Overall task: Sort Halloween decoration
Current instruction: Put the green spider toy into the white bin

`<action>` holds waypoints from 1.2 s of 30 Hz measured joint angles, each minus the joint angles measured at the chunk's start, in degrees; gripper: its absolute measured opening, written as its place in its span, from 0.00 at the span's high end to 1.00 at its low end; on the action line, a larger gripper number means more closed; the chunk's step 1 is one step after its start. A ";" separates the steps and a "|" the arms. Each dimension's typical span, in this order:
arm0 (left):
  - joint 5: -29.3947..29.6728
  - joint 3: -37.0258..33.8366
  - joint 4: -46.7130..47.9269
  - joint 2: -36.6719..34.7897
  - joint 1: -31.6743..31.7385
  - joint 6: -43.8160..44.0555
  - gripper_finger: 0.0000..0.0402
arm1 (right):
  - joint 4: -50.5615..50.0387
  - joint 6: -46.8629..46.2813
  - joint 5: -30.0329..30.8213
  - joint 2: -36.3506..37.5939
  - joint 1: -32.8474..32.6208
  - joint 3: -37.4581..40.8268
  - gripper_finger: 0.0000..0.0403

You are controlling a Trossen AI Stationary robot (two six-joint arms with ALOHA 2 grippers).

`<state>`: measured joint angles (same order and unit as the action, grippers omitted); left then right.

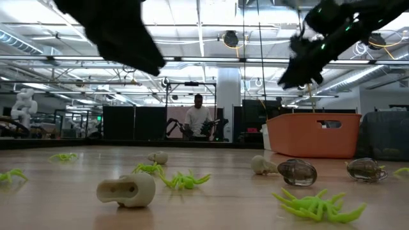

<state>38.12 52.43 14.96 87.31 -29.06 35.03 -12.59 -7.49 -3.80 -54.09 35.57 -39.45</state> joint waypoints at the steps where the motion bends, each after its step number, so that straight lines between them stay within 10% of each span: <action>1: -0.91 0.02 2.45 0.00 -0.61 0.73 0.36 | 0.92 0.06 -2.61 1.62 -2.71 0.79 0.57; 12: -7.48 -0.76 26.76 0.07 -5.78 5.15 0.58 | 24.81 4.12 -5.12 7.43 -27.64 17.80 0.57; 36: -16.63 -16.81 8.39 -0.24 -5.77 18.68 0.65 | 49.36 5.06 7.00 -2.81 -45.11 25.38 0.57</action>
<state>21.49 35.62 23.35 87.07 -34.82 53.71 36.77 -2.42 3.20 -56.90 -9.54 -14.06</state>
